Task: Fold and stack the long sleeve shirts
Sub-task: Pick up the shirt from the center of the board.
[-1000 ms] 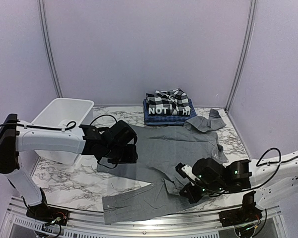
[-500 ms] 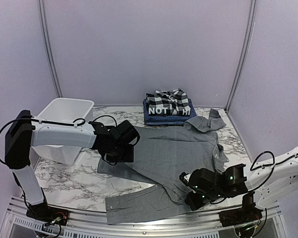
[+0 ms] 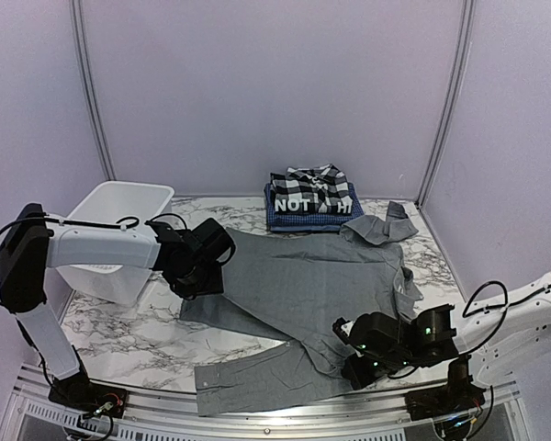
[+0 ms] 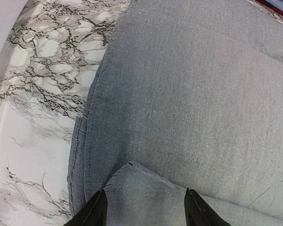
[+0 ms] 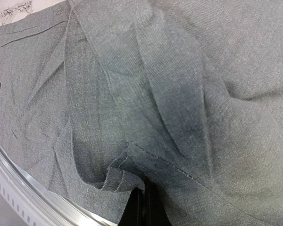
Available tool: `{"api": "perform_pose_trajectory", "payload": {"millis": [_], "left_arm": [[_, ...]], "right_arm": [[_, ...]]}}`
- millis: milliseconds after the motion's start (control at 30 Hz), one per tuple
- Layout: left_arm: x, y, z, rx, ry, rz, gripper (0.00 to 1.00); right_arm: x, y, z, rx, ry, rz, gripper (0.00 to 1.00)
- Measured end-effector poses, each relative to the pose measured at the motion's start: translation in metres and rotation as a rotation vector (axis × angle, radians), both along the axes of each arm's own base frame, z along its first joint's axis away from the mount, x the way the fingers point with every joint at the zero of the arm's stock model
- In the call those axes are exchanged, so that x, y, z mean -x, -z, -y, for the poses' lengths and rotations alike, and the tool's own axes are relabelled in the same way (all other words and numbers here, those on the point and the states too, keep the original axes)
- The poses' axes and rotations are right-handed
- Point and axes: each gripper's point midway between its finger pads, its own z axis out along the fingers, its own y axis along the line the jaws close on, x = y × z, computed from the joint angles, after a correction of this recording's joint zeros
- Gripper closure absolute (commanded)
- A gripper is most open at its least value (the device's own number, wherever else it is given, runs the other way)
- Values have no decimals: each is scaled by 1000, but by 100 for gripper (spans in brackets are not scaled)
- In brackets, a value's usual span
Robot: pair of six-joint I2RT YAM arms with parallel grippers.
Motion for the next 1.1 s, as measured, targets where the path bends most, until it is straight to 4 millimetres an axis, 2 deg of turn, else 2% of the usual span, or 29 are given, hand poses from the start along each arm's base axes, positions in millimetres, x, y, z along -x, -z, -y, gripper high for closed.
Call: {"api": "perform_pose_trajectory", "payload": {"millis": [167,333,433,567,700,900,1100], "left_arm": [[-8,4,0,-14,-13,0,42],[-15,20,-3,-54,-22,-22,46],[-15,29,-5,-75,-20,-38,58],[-16,31,-5,-82,-19,-42,77],[-16,30,-5,-86,-17,-39,100],[-13,24,-9,-77,-18,-30,100],[7,-1,-20,-16,-20,1,100]], "right_arm": [[0,0,0,0,0,0,100],[0,0,0,-2,1,2,100],[-1,0,-1,-6,2,5,100],[-1,0,-1,-8,2,8,100],[-1,0,-1,-9,2,10,100],[-2,0,-1,-9,3,11,100],[-1,-1,4,6,5,12,100]]}}
